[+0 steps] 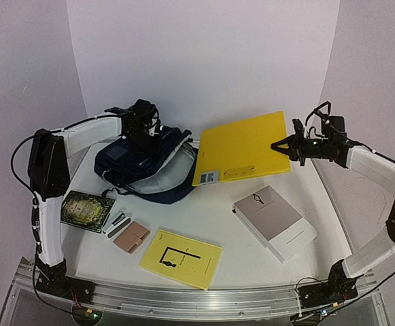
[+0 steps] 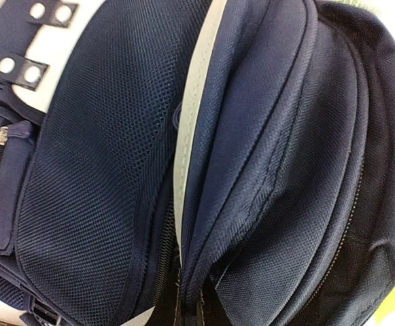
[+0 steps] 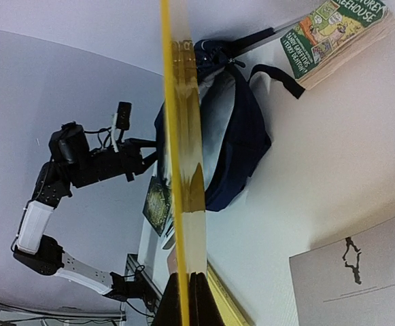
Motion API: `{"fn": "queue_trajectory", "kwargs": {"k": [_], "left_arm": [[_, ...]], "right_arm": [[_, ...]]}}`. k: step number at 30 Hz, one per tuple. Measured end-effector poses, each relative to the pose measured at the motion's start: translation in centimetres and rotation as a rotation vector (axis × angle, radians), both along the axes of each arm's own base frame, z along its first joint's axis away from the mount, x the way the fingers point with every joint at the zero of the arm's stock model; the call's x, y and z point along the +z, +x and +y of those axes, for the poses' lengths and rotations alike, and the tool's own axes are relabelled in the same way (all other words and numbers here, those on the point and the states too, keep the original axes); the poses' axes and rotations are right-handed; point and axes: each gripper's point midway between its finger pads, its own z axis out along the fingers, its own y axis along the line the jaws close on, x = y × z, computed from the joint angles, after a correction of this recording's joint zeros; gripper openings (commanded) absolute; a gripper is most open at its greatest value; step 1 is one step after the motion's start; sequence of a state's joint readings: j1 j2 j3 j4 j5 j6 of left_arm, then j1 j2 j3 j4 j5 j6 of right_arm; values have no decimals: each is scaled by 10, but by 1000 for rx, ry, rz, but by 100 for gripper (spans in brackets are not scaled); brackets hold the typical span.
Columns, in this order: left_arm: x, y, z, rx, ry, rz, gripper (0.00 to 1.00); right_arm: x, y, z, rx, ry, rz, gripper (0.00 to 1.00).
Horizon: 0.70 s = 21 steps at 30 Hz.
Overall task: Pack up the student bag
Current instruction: Place the files in the student bag.
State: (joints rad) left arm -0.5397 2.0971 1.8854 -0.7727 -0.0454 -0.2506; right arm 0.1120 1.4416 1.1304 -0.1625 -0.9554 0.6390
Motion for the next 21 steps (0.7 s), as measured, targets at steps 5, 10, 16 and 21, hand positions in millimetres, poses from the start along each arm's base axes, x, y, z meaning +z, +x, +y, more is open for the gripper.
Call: {"fn": "queue_trajectory", "kwargs": {"k": [5, 10, 16, 21], "left_arm": [[42, 5, 7, 42, -138, -35, 0], [55, 5, 1, 52, -227, -28, 0], [59, 2, -6, 49, -290, 6, 0], [68, 2, -14, 29, -358, 11, 0]], "right_arm": [[-20, 8, 7, -7, 71, 86, 0], [-34, 12, 27, 5, 123, 146, 0], [-42, 9, 75, 83, 155, 154, 0], [-62, 28, 90, 68, 176, 201, 0]]}}
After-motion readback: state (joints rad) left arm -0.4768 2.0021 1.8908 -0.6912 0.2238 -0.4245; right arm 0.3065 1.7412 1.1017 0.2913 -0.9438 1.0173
